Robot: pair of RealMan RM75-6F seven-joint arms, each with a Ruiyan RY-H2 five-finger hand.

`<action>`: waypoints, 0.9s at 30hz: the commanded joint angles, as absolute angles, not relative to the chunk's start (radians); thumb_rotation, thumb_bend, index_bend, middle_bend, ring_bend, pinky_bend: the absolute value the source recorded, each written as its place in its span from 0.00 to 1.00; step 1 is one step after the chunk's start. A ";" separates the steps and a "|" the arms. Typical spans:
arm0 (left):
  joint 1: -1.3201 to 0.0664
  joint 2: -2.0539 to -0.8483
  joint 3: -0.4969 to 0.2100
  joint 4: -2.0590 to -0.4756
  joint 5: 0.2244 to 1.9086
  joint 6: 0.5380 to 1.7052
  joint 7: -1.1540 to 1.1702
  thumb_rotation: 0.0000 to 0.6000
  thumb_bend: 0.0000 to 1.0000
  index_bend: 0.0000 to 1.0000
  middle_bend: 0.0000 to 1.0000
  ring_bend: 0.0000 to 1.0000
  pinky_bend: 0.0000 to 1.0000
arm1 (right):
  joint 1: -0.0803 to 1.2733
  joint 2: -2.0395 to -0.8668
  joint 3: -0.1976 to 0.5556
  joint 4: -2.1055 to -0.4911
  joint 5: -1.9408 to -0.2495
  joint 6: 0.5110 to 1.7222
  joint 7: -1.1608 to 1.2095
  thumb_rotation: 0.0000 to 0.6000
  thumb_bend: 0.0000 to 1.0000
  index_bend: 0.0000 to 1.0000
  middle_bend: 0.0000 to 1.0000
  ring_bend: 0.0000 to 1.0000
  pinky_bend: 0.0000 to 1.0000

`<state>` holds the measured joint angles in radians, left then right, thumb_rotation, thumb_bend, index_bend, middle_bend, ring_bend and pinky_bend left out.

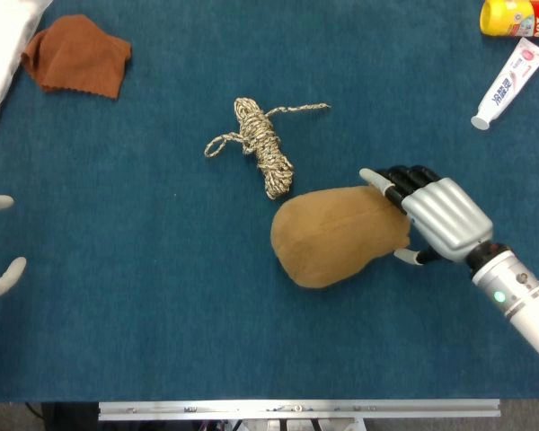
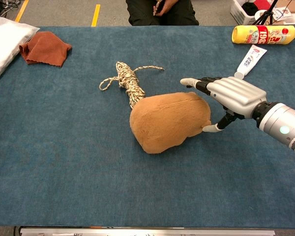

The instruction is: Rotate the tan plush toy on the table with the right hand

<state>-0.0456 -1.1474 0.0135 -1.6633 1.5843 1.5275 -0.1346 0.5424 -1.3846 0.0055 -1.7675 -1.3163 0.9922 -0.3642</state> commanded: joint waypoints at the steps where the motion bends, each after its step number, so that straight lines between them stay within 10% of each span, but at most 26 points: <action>1: -0.046 -1.147 0.014 -1.665 1.585 1.527 -0.134 1.00 0.21 0.27 0.14 0.04 0.08 | 0.539 -1.372 0.004 -1.779 -1.318 0.998 -0.364 1.00 0.10 0.00 0.11 0.09 0.15; 14: -0.047 -1.146 0.014 -1.665 1.583 1.524 -0.137 1.00 0.21 0.27 0.14 0.04 0.08 | 0.558 -1.416 0.023 -1.768 -1.251 0.975 -0.404 1.00 0.13 0.01 0.20 0.11 0.19; 27: -0.045 -1.145 0.014 -1.661 1.580 1.525 -0.140 1.00 0.21 0.27 0.14 0.04 0.08 | 0.578 -1.473 0.048 -1.754 -1.149 0.990 -0.481 1.00 0.41 0.39 0.49 0.46 0.54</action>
